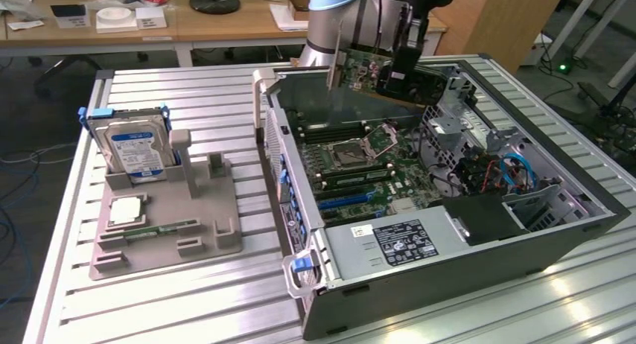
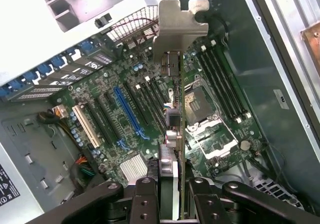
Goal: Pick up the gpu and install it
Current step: 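Insert the gpu into the slot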
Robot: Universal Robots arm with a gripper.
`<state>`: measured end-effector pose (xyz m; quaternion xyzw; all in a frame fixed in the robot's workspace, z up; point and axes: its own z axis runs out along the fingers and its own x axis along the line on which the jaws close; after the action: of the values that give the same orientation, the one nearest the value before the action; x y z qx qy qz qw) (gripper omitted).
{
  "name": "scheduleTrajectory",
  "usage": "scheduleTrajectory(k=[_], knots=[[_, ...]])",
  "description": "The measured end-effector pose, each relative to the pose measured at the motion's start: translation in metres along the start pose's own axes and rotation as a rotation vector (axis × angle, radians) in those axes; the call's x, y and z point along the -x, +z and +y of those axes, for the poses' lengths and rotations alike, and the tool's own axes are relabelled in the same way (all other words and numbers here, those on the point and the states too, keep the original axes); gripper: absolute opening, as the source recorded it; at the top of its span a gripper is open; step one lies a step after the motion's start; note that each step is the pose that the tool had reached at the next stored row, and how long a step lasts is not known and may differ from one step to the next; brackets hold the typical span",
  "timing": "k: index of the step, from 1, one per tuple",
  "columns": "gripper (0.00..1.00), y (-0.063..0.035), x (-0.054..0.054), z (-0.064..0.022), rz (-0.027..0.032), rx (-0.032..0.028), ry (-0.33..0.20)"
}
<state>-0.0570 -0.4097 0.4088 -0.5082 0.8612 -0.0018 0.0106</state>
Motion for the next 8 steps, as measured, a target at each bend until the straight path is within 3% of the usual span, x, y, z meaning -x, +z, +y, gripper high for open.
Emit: scheduleTrajectory(k=[8], knots=[[0.28,0.0,0.0002,0.0,-0.0007,0.0008,-0.048]])
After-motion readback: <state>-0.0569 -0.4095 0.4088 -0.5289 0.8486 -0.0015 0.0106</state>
